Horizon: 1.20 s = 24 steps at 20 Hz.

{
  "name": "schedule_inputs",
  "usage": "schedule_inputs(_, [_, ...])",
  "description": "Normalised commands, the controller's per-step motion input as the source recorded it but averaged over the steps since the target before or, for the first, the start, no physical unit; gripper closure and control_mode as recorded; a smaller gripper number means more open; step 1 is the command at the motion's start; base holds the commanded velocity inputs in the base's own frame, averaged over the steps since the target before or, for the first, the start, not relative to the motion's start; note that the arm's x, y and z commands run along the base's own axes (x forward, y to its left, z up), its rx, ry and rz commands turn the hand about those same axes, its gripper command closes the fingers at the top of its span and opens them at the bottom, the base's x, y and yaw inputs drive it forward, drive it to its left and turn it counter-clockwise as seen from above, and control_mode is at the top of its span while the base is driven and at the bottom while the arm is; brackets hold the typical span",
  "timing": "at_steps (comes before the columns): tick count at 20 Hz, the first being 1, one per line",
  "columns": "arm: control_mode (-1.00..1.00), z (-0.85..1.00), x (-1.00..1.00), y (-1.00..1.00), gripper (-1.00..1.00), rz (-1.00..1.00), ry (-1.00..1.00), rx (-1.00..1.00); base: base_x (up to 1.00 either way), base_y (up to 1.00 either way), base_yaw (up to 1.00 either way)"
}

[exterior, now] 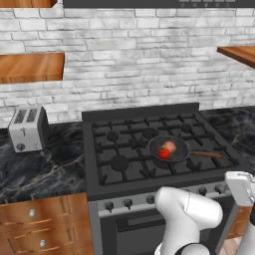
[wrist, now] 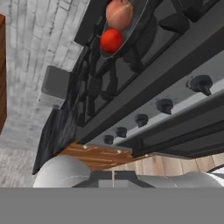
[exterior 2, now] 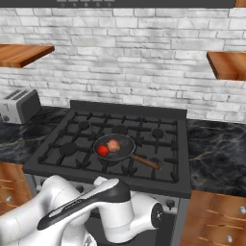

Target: Place the pan on the front center burner on the stove. Then place the tomato and the onion in the pan and turn on the front center burner.

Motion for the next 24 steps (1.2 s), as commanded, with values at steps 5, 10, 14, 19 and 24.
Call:
schedule_inputs(5, [-1.00,-0.13,0.18,0.00,1.00,0.00,0.00,0.00,0.00,0.00,0.00])
schedule_inputs(10, [-1.00,-0.18,0.35,0.00,1.00,0.00,0.00,0.00,0.00,0.00,0.00])
schedule_inputs(14, [-1.00,-0.26,0.12,0.00,1.00,0.00,0.00,0.00,0.00,0.00,0.00])
schedule_inputs(19, [-1.00,-0.23,0.02,0.00,1.00,0.00,0.00,0.00,0.00,0.00,0.00])
schedule_inputs(24, [-1.00,-0.10,0.15,0.00,1.00,0.00,0.00,0.00,0.00,0.00,0.00])
